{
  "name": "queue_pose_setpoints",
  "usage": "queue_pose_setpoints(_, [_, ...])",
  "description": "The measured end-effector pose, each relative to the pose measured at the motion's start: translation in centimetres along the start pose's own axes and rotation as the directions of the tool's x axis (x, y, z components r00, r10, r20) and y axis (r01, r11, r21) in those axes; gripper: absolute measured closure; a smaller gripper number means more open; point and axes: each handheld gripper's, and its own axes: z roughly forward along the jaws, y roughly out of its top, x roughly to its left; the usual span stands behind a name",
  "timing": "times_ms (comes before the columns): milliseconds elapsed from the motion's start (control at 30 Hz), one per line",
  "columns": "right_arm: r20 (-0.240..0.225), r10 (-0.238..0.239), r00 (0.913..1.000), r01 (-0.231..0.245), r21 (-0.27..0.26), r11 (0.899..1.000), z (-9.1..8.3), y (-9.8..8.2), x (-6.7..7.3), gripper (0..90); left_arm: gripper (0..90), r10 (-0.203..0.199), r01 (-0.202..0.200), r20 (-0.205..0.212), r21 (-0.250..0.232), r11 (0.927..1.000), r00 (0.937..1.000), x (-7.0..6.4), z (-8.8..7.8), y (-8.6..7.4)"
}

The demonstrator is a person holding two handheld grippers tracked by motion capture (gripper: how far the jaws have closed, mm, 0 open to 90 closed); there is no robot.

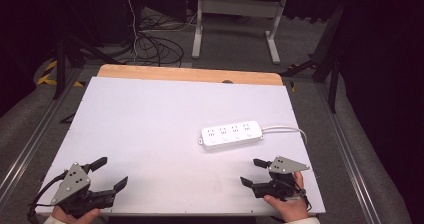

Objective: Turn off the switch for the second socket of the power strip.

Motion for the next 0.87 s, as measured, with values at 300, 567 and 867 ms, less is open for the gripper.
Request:
queue_pose_setpoints(300, [-0.001,0.003,1.0000,-0.003,0.033,0.999,0.76,-0.32,-0.29,21.5,15.2,0.017,-0.017,-0.005,-0.001,0.9999,0.9998,0.14,0.42,-0.05])
queue_pose_setpoints(567, [0.008,-0.013,0.9999,0.013,0.028,1.000,0.59,-0.14,-0.36,21.0,15.2,-0.004,0.004,-0.006,-0.011,0.9999,1.0000,0.51,0.39,-0.19])
queue_pose_setpoints(867, [0.061,-0.017,0.9980,0.014,0.051,0.999,0.37,0.05,-0.47,21.8,15.6,0.016,-0.017,-0.023,-0.020,0.9997,0.9996,0.77,0.40,-0.73])
